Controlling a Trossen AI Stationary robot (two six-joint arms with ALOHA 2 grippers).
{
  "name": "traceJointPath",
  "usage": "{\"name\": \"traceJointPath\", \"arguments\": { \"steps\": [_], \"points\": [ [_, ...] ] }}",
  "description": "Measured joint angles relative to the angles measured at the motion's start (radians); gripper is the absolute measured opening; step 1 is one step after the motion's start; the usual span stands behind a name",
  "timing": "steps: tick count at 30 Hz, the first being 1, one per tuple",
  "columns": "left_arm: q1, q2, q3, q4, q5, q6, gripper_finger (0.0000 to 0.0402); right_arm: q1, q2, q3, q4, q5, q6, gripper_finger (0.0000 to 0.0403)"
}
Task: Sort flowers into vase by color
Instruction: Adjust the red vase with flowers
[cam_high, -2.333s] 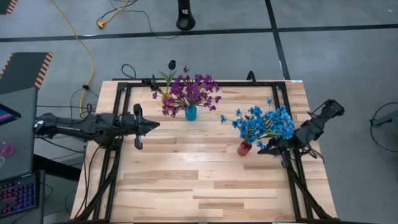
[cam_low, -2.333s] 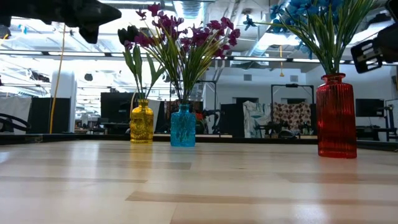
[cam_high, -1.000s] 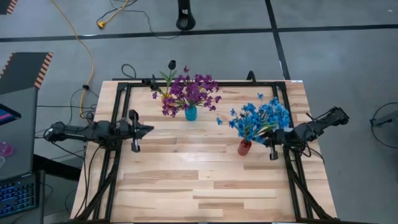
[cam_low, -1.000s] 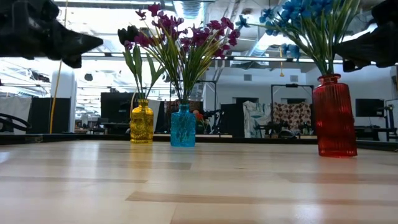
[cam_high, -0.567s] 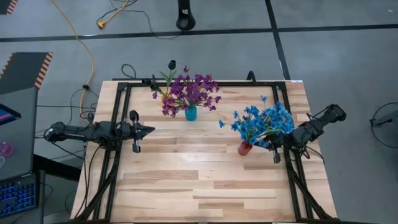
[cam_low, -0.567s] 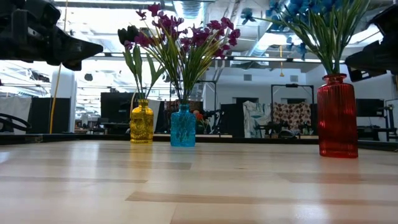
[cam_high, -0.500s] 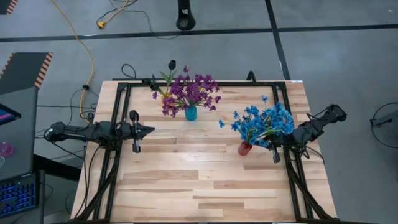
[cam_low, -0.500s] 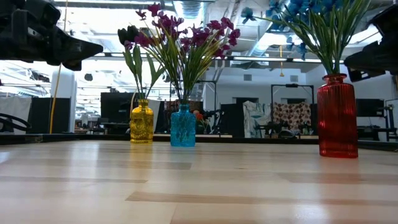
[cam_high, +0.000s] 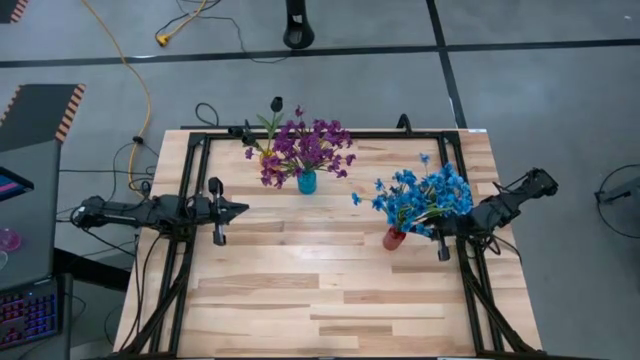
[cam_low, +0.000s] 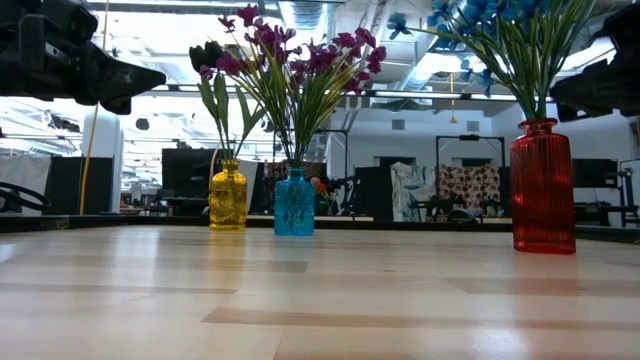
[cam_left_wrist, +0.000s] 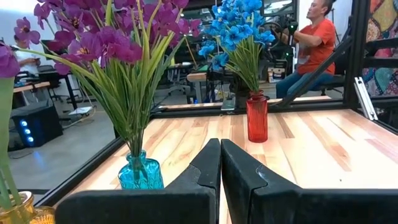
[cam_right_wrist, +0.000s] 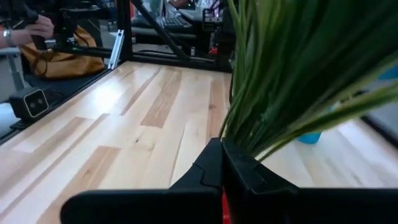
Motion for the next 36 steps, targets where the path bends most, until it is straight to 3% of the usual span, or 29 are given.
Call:
{"name": "traceJointPath", "arguments": {
  "steps": [5, 10, 26, 36],
  "points": [
    [0.000, 0.000, 0.000, 0.004, 0.000, -0.001, 0.0000, 0.000, 0.000, -0.002, 0.052, -0.018, -0.100, 0.0027],
    [0.000, 0.000, 0.000, 0.005, 0.000, -0.003, 0.0000, -0.024, 0.000, -0.019, 0.107, -0.135, -0.149, 0.0027],
    [0.000, 0.000, 0.000, 0.006, 0.002, -0.008, 0.0000, -0.223, 0.003, -0.032, 0.125, -0.191, -0.118, 0.0027],
    [0.000, 0.000, 0.000, -0.001, 0.002, -0.039, 0.0000, -0.253, 0.003, -0.032, 0.113, -0.267, -0.062, 0.0028]
  ]
}}
